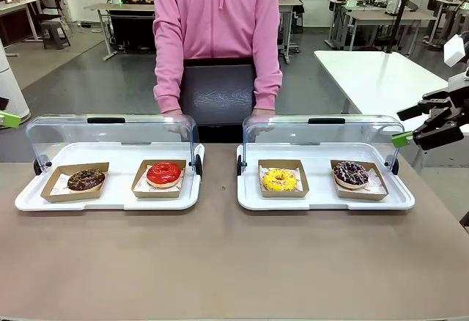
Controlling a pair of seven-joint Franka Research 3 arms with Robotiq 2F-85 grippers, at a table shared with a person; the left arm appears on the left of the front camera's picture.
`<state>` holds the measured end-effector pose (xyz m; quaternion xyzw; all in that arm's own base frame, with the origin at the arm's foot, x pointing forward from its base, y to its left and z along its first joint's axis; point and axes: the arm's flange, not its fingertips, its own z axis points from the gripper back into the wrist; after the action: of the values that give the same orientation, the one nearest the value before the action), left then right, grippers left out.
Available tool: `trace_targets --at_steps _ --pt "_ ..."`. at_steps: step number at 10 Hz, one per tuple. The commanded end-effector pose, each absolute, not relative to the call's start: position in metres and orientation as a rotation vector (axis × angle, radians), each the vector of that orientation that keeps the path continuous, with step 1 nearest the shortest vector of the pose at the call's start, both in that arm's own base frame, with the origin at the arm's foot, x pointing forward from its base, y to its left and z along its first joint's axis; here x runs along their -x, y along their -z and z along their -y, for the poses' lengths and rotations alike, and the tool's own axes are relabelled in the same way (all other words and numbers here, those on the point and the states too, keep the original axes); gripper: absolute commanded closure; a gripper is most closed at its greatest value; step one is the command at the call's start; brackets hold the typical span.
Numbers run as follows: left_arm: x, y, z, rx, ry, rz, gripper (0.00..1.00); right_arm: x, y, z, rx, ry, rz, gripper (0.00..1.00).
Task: Provide the desired donut to the person.
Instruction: Pick up and lift the Paper togo box containing the Donut pointed at by the person.
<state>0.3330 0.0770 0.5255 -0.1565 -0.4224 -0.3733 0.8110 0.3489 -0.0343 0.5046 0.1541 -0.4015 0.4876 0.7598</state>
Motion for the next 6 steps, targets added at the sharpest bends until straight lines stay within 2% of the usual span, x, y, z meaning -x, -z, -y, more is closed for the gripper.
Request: trace_targets --at_steps 1,2,6 --pt "-0.292 -0.471 -0.05 0.311 0.83 0.896 0.0 -0.349 -0.5 0.026 -0.296 -1.058 0.878 0.0" --pt "-0.333 -0.526 -0.077 0.334 0.797 0.902 0.0 -0.349 -0.505 0.034 -0.335 -1.062 0.874 0.0" --pt "-0.333 -0.526 -0.077 0.334 0.797 0.902 0.0 -0.349 -0.505 0.034 -0.335 -1.062 0.874 0.0"
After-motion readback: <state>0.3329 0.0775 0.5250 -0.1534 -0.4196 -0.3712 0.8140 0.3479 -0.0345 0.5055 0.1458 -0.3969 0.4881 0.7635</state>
